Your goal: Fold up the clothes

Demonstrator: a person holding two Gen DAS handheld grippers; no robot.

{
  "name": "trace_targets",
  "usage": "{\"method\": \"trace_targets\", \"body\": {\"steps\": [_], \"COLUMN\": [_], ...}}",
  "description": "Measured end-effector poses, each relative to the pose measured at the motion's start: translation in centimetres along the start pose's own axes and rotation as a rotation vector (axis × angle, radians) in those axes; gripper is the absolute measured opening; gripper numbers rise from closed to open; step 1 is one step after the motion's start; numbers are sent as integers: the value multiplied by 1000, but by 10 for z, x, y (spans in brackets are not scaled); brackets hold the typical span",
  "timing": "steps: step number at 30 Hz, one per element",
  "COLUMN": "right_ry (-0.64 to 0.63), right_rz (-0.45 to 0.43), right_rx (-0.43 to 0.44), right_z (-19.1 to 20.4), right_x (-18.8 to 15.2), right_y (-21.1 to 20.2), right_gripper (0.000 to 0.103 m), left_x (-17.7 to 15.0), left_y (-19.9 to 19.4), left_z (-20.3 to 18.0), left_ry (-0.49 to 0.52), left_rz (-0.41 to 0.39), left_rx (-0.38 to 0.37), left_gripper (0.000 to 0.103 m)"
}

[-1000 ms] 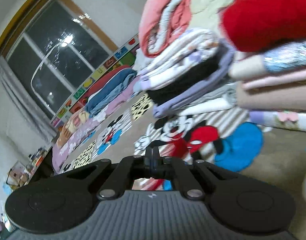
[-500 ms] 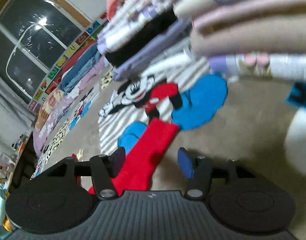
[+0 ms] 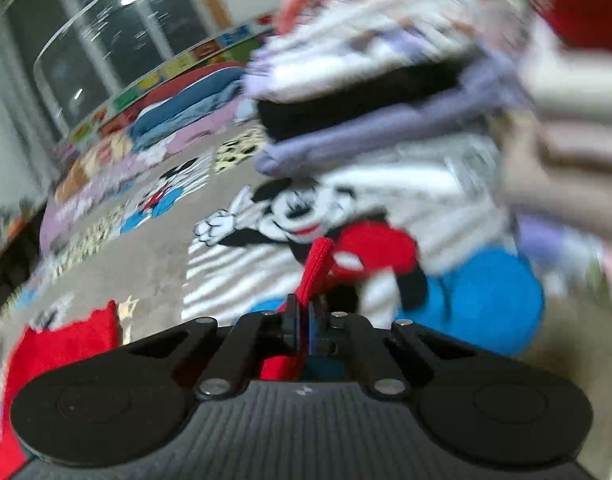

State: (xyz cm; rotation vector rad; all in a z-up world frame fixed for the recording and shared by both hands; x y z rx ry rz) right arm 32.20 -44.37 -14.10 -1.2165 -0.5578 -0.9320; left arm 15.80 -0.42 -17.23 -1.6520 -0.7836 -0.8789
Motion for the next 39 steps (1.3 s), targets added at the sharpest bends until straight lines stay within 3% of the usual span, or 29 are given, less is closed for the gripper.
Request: {"method": "trace_targets", "body": {"steps": [4, 13, 14, 16, 19, 21, 24, 27, 30, 33, 36, 39], "right_ry": [-119, -272, -274, -284, -319, -319, -355, -387, -415, -444, -217, -226], "right_rz": [20, 104, 101, 56, -5, -30, -37, -19, 25, 131, 102, 113], "right_rx": [-22, -140, -159, -208, -228, -183, -14, 212, 347, 297, 294, 238], "right_z": [12, 22, 22, 23, 32, 47, 96, 155, 195, 190, 148, 138], "right_x": [16, 11, 11, 16, 16, 12, -17, -67, -119, -169, -171, -167], "right_y": [13, 45, 44, 33, 6, -13, -50, -89, -110, -100, -108, -125], "right_gripper": [6, 7, 7, 20, 24, 26, 26, 24, 22, 21, 2, 1], "left_x": [0, 0, 0, 0, 0, 0, 0, 0, 0, 0, 1, 4], "left_y": [0, 0, 0, 0, 0, 0, 0, 0, -2, -6, -9, -13], "left_z": [0, 1, 0, 1, 1, 1, 0, 0, 0, 0, 2, 5], "left_ry": [-2, -4, -4, -4, -4, -3, 3, 6, 10, 15, 11, -6], "left_rz": [1, 1, 1, 1, 1, 2, 4, 3, -3, -7, -10, -18], "left_rx": [-4, -7, -7, -7, -7, -6, -1, 4, 10, 17, 27, 34], "left_gripper": [98, 98, 98, 98, 98, 98, 98, 98, 98, 98, 98, 98]}}
Point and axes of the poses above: each gripper's, at about its wrist camera, not at the fingertips, and y roughly the way its jaws point, z to its left, x to its top, the point moved 7 cm from there along y, roughly the way its jaws point, and after that the axes turned 6 degrees about -y, right-handed, at the moved point
